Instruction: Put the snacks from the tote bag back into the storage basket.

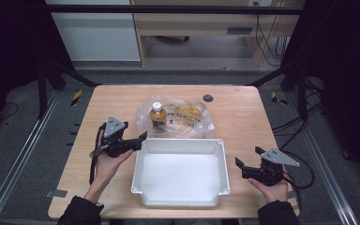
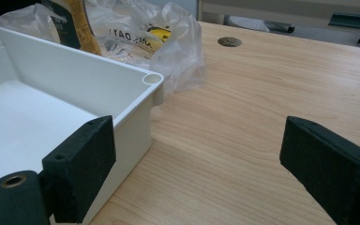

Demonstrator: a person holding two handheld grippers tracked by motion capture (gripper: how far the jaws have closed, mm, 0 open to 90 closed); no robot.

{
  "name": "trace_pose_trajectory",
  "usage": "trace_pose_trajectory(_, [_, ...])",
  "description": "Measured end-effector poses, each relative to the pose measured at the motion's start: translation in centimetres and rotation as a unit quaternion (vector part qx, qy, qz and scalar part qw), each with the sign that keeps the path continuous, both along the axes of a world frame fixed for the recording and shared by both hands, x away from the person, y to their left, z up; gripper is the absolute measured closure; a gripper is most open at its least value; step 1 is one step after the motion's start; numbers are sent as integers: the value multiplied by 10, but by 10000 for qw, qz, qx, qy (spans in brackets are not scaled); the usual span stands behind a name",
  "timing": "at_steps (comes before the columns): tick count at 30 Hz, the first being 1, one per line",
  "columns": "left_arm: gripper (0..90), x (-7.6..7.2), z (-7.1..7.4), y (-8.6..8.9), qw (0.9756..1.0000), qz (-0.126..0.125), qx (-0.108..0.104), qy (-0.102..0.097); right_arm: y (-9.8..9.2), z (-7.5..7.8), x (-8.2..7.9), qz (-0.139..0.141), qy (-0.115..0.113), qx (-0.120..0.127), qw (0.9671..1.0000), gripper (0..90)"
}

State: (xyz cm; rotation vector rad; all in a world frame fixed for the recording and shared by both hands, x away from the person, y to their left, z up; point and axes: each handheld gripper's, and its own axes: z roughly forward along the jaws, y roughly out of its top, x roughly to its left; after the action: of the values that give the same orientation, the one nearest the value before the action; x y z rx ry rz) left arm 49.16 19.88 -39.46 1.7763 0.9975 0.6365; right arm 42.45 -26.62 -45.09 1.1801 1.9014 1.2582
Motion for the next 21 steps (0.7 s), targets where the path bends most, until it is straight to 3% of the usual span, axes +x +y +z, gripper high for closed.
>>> trace_pose_trajectory(21, [172,18,11,-19,10000,-28,77,-52,0,0,0,0,16,18,10000,110])
